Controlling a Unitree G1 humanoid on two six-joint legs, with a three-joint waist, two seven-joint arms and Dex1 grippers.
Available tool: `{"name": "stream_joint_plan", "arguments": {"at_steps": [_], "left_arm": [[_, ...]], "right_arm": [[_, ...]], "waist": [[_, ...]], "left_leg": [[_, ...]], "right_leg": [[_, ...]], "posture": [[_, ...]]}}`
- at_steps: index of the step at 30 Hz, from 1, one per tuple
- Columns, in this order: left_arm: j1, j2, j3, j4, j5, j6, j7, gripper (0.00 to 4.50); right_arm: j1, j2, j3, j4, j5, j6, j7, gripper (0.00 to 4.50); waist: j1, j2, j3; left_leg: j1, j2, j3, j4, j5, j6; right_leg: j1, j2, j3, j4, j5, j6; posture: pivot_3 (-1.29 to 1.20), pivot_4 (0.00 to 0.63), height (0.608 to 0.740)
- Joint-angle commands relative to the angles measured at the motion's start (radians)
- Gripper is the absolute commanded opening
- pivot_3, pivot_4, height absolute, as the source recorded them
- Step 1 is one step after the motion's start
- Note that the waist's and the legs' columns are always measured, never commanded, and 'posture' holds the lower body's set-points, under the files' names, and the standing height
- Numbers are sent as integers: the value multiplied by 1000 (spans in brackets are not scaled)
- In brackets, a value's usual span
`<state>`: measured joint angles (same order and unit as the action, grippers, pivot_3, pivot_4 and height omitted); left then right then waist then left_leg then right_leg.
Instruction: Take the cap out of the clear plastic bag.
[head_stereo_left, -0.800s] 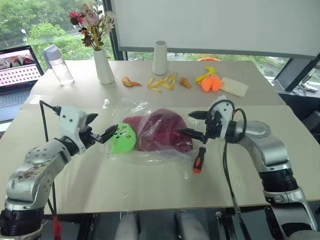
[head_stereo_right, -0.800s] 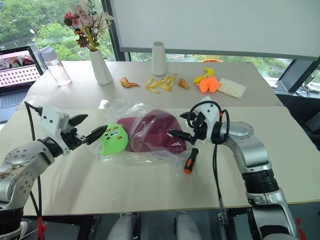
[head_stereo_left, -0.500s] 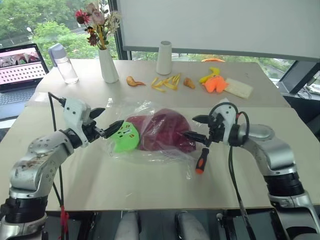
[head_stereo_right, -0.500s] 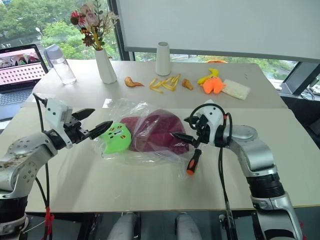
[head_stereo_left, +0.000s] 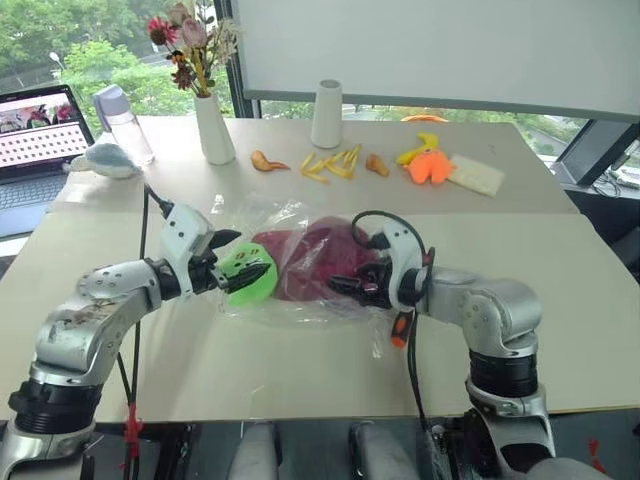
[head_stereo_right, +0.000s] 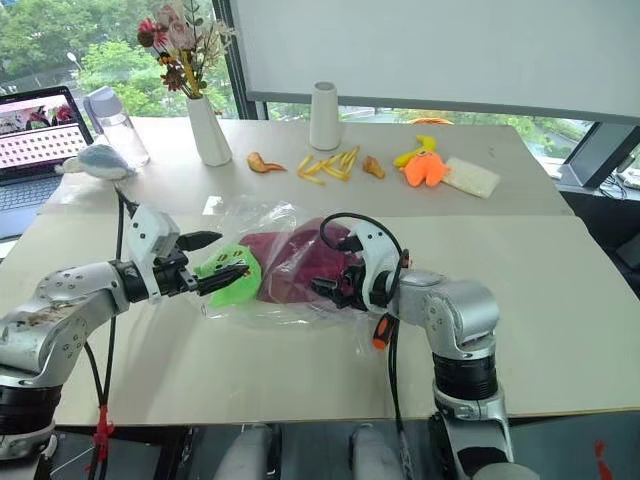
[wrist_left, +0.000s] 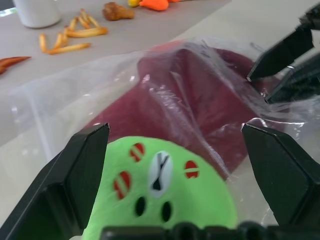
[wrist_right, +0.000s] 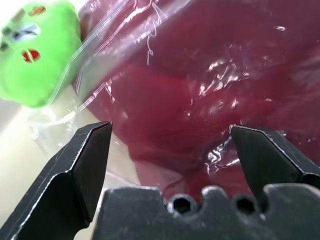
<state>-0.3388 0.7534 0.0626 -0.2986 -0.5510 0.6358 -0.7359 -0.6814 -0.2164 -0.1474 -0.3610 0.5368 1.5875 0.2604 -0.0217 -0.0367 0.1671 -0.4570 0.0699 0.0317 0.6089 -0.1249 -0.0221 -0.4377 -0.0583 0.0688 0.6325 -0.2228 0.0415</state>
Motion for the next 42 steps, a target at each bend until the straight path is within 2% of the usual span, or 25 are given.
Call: {"name": "stream_joint_plan", "arguments": {"at_steps": [1, 4, 6, 10, 13, 16, 19, 24, 28, 31, 35, 42], "left_arm": [[-38, -19, -9, 18, 13, -16, -18, 4500], [-60, -44, -31, 31, 10, -14, -36, 4500], [-79, -63, -44, 32, -16, -3, -72, 4500], [-122, -66, -40, 18, -69, 32, -137, 4500], [-193, -15, -13, -6, -148, 100, -214, 4500], [-224, 82, -43, -2, -125, 89, -326, 4500], [-251, 146, -66, 14, -106, 71, -408, 4500], [-335, 155, -90, 38, -85, 60, -451, 4500], [-368, 152, -88, 24, -83, 64, -464, 4500], [-369, 158, -88, 5, -75, 71, -460, 4500], [-357, 164, -80, -13, -66, 72, -447, 4500], [-343, 164, -74, -9, -59, 52, -450, 4500]], "right_arm": [[-60, -89, -86, 6, 121, 27, -52, 4465], [-107, -160, -106, 31, 250, 27, -114, 4465], [-98, -274, -58, 22, 358, 27, -156, 4465], [-40, -429, -21, 33, 582, 27, -258, 4465], [17, -503, -13, 30, 737, 27, -363, 4465], [100, -523, 2, 0, 850, 27, -484, 4465], [121, -503, 1, 19, 970, -8, -633, 4465], [165, -578, 102, 38, 1216, -175, -853, 4465], [196, -590, 188, 63, 1274, -281, -966, 4465], [228, -568, 226, 99, 1232, -318, -977, 4465], [252, -555, 250, 133, 1123, -322, -946, 3465], [228, -563, 229, 136, 1094, -313, -918, 953]], "waist": [[4, 0, 0], [3, 0, 0], [3, 0, 0], [5, 0, 0], [3, -1, 1], [-4, -1, 1], [-12, -1, 1], [-12, -1, 1], [-12, -1, 1], [-17, -1, 1], [-23, -2, 0], [-24, -3, 0]], "left_leg": [[0, 0, 0, 0, 0, 0], [0, 0, 0, -1, 0, 0], [0, 0, 0, -1, 0, 0], [-1, 0, 0, -1, 0, 2], [-2, -1, -1, -1, 0, 3], [-1, 0, -1, -1, 0, 3], [0, -1, -1, -1, 0, 3], [0, -1, -2, 2, 2, 6], [0, -1, -2, 2, 2, 6], [0, -1, -2, 2, 2, 6], [0, -1, -2, 3, 2, 7], [6, 0, -2, 3, 2, 7]], "right_leg": [[0, 0, 0, -1, 0, 0], [-1, 0, 0, -1, 0, 0], [-1, 0, 0, -1, 0, 0], [0, 0, 0, -2, -1, 0], [0, 0, 1, -3, -1, 1], [1, 1, 1, -2, -1, 1], [1, 1, 2, -2, -2, 3], [2, 1, 1, -2, -5, 4], [4, 0, 1, -3, -6, 2], [3, 0, 1, -3, -4, 5], [4, 1, 2, -3, -3, 8], [11, 1, 1, -4, -5, 3]], "posture": [[0, 150, 740], [0, 150, 740], [0, 150, 740], [0, 150, 740], [0, 150, 740], [0, 150, 740], [0, 150, 740], [0, 150, 740], [0, 150, 740], [0, 150, 740], [0, 150, 740], [0, 150, 740]]}}
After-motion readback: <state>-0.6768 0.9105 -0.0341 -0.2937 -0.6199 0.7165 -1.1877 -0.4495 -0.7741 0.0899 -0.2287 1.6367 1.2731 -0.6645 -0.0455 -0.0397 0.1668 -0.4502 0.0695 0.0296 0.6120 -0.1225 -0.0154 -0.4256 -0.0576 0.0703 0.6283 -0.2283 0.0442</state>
